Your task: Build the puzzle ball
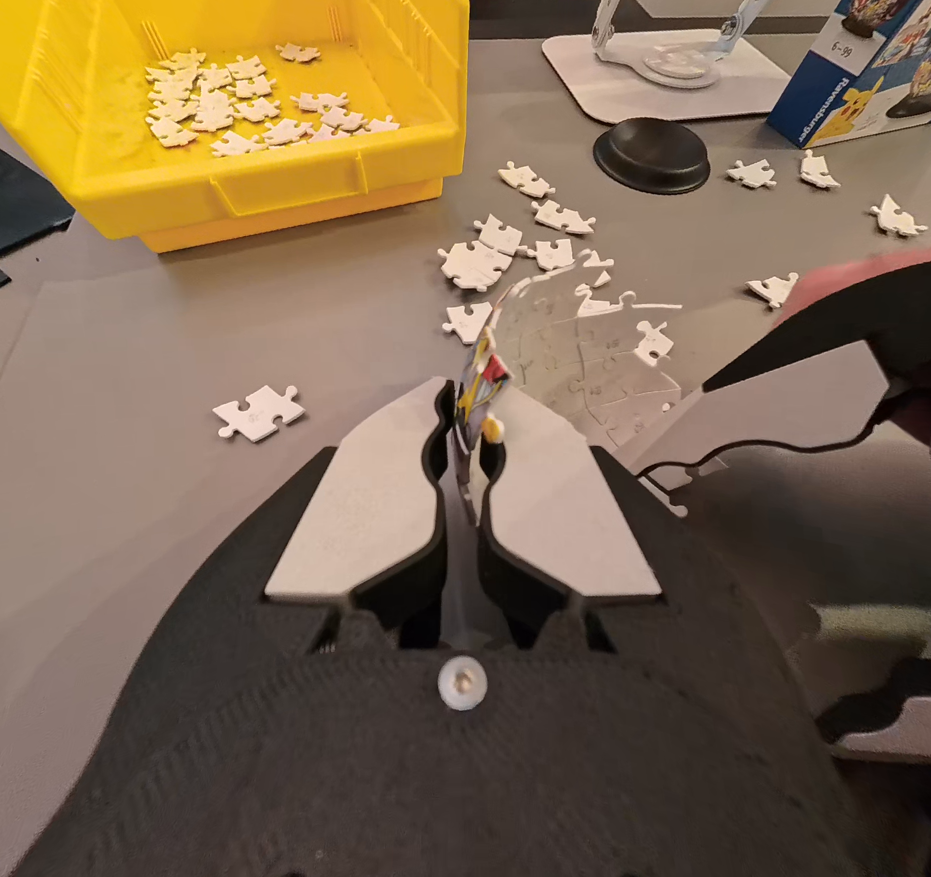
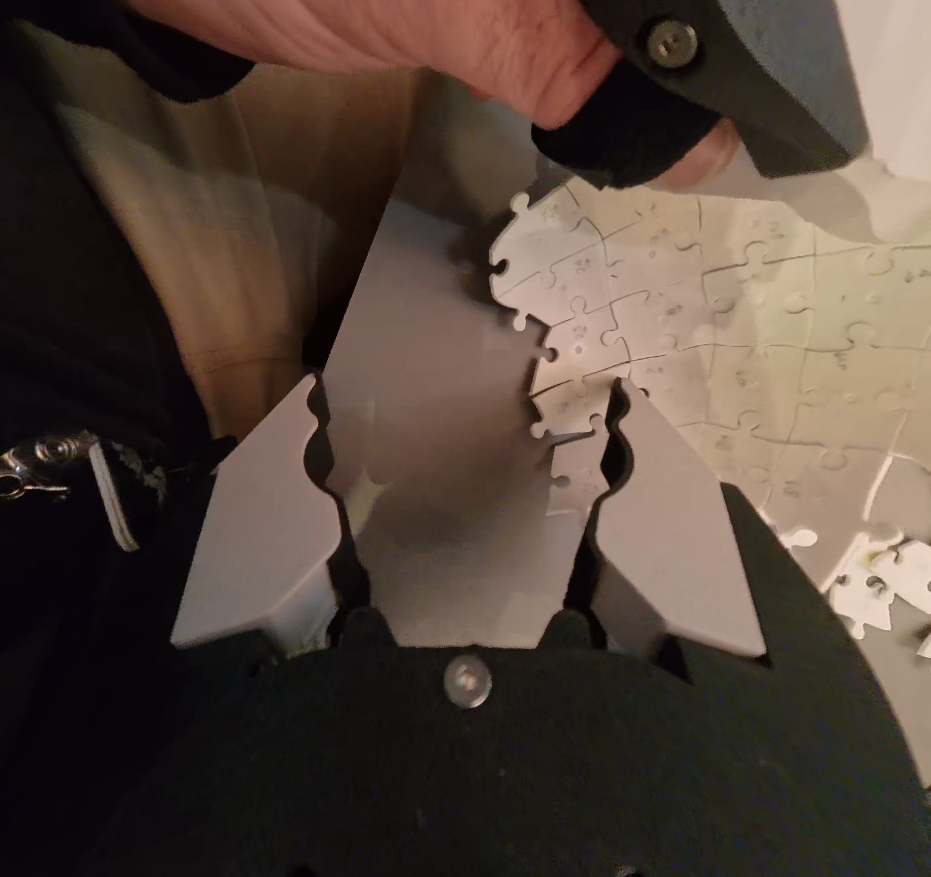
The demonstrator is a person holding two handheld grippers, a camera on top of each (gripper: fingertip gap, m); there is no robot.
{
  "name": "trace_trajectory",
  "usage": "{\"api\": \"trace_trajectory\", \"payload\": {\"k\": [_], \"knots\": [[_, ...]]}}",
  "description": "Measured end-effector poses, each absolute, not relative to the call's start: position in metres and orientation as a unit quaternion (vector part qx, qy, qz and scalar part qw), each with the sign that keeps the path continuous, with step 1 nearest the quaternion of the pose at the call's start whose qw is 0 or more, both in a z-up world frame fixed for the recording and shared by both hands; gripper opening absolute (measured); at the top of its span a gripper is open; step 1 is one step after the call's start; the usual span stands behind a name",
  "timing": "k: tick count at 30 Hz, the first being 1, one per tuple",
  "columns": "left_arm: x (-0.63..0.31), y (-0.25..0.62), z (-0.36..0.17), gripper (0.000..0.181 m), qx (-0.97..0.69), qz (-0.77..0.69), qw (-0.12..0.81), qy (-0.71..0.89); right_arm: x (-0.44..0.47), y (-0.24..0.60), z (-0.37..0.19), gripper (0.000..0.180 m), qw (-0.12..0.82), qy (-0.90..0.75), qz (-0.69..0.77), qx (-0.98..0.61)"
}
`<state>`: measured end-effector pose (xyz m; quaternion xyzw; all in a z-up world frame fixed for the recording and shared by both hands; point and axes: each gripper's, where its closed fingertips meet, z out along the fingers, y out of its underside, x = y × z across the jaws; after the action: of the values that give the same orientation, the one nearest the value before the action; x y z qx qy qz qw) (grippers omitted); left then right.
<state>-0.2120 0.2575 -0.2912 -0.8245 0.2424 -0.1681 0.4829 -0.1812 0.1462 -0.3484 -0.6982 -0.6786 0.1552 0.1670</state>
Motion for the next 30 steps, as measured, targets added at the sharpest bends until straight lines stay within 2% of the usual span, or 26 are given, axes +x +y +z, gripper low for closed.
{"api": "trace_trajectory", "payload": {"k": [8,11,22,30], "knots": [[-0.213,0.258,-0.293,0.008,-0.825,-0.165,0.483,0.242,-0.179,0.146,-0.342,0.105,0.168,-0.656,0.187,-0.711],[-0.212,0.258,-0.294,0.008,-0.826,-0.168,0.481,0.241,-0.171,0.144,-0.338,0.096,0.182,-0.652,0.193,-0.71],[-0.21,0.257,-0.292,0.008,-0.823,-0.161,0.484,0.249,-0.178,0.141,-0.347,0.104,0.18,-0.683,0.163,-0.689],[-0.21,0.257,-0.292,0.008,-0.823,-0.163,0.484,0.249,-0.179,0.141,-0.349,0.106,0.14,-0.706,0.13,-0.682]]}}
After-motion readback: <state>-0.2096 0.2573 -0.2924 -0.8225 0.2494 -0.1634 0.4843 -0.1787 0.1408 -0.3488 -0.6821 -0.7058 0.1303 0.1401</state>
